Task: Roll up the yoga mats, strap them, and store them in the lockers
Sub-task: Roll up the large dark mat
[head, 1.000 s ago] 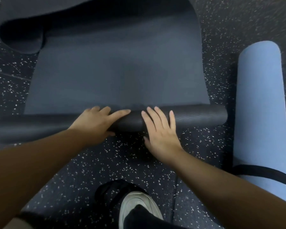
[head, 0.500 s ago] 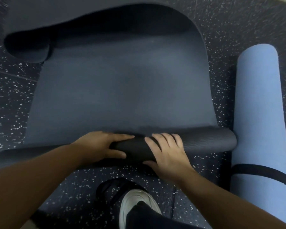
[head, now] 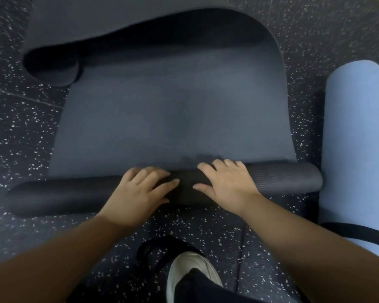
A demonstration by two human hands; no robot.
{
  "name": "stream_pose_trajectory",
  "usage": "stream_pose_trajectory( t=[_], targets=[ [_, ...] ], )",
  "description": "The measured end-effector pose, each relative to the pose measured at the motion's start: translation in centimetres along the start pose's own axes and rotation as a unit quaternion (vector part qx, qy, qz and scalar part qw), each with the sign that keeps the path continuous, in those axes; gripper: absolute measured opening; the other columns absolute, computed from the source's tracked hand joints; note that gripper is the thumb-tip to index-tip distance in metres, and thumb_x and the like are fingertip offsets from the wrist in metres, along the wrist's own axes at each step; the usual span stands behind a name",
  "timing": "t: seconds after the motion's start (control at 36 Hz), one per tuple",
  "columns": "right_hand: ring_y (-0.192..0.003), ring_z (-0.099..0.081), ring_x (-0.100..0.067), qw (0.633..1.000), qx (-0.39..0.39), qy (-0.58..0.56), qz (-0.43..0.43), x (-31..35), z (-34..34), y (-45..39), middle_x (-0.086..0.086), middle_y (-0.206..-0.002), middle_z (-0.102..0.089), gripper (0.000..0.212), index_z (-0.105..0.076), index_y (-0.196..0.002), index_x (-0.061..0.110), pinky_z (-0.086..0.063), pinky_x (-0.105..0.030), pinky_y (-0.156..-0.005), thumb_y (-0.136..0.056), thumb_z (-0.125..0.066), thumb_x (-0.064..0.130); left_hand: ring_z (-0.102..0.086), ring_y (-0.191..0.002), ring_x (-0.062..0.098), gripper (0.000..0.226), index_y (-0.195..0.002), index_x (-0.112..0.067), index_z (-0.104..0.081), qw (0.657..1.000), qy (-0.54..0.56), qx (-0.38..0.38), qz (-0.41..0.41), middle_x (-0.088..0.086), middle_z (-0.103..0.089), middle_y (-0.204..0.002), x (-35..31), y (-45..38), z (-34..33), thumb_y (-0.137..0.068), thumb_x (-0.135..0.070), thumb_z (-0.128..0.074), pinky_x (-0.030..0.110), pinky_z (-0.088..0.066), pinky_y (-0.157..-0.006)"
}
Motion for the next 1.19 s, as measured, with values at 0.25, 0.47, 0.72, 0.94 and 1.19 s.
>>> stream_pose_trajectory(
  t=[0.25,0.47,0.72,0.94,1.19],
  targets=[
    [-0.120,-0.048,-0.023,1.000,0.002,-0.015,-0.016,0.1,0.6,-0.6,-0.001,-0.126,-0.058,0.087,-0.046,-0.138,0.023,-0.032,-0.042,-0.100,-0.082,0.006,0.065,-0.048,-0.131,0.023,0.070,-0.146,-0.027,-0.034,0.981,-0.013,0.181,0.068,0.000,-0.048,-0.145,0.8,-0.5,-0.7,-0.088,-0.066,-0.029,0.044,-0.025,-0.107],
    [-0.121,-0.048,-0.023,0.990,-0.122,-0.068,-0.033,1.4,0.0,0.1,-0.004,-0.122,-0.061,0.054,-0.058,-0.127,0.014,-0.032,-0.051,-0.107,-0.094,-0.031,0.048,0.008,-0.147,0.007,0.075,-0.135,-0.051,0.024,0.951,0.018,0.294,0.091,-0.017,0.006,-0.160,3.0,-3.5,-0.8,-0.083,-0.078,-0.023,0.036,0.001,-0.120],
    [-0.132,-0.036,-0.026,0.982,-0.174,-0.061,-0.043,0.7,-0.7,1.5,-0.011,-0.140,-0.051,0.057,-0.044,-0.134,0.011,-0.016,-0.054,-0.111,-0.093,-0.037,0.050,-0.007,-0.148,0.010,0.086,-0.142,-0.058,0.010,0.945,0.048,0.309,0.100,-0.016,-0.004,-0.161,3.9,-4.8,-0.4,-0.065,-0.093,-0.003,0.035,-0.008,-0.118],
    [-0.140,-0.027,-0.026,0.990,-0.131,0.003,-0.051,-0.8,-1.9,2.2,-0.011,-0.149,-0.042,0.076,-0.028,-0.146,0.012,-0.008,-0.055,-0.114,-0.087,-0.046,0.057,-0.019,-0.144,0.012,0.108,-0.148,-0.053,-0.009,0.952,0.069,0.279,0.109,-0.013,-0.017,-0.159,5.0,-5.7,-0.2,-0.051,-0.096,0.014,0.033,-0.015,-0.115],
    [-0.148,-0.008,-0.029,0.998,-0.026,0.032,-0.042,-1.8,-0.3,-0.9,-0.007,-0.161,-0.017,0.096,-0.003,-0.156,0.015,0.006,-0.054,-0.117,-0.085,-0.037,0.071,-0.057,-0.120,0.029,0.056,-0.136,-0.016,-0.051,0.995,0.023,0.065,0.074,0.010,-0.055,-0.136,2.7,-5.0,0.2,-0.092,-0.046,-0.033,0.048,-0.038,-0.105]
  ],
)
Point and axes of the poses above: each hand's wrist, its own y-axis away from the middle knuckle, its own z-axis out of the back of the hand, x = y × z, the point moved 4 cm from there along -y, towards the middle knuckle
